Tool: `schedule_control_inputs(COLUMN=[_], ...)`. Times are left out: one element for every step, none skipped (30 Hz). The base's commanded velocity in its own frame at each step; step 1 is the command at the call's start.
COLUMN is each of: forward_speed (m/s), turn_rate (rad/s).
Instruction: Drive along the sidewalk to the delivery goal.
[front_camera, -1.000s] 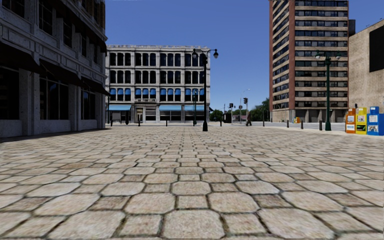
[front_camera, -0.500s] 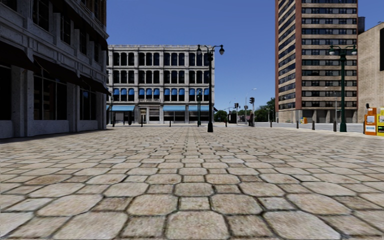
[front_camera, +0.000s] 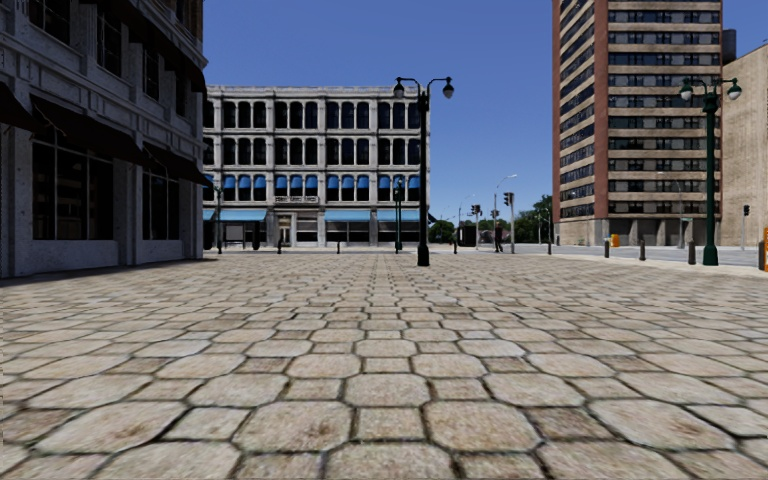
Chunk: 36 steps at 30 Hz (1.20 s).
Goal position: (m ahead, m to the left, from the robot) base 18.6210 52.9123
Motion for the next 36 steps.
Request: schedule_control_inputs(forward_speed=[2.00,2.00,2.00,2.00,2.00,2.00,2.00,2.00,2.00,2.00,2.00,2.00,2.00,2.00,2.00,2.00,2.00,2.00,2.00,2.00,2.00,2.00,2.00,2.00,2.00,2.00,2.00,2.00,2.00,2.00,2.00,2.00,2.00,2.00,2.00,2.00], turn_rate=[0.00,0.00,0.00,0.00,0.00,0.00,0.00,0.00,0.00,0.00,0.00,0.00,0.00,0.00,0.00,0.00,0.00,0.00,0.00,0.00,0.00,0.00,0.00,0.00,0.00,0.00,0.00,0.00,0.00,0.00,0.00,0.00,0.00,0.00,0.00,0.00])
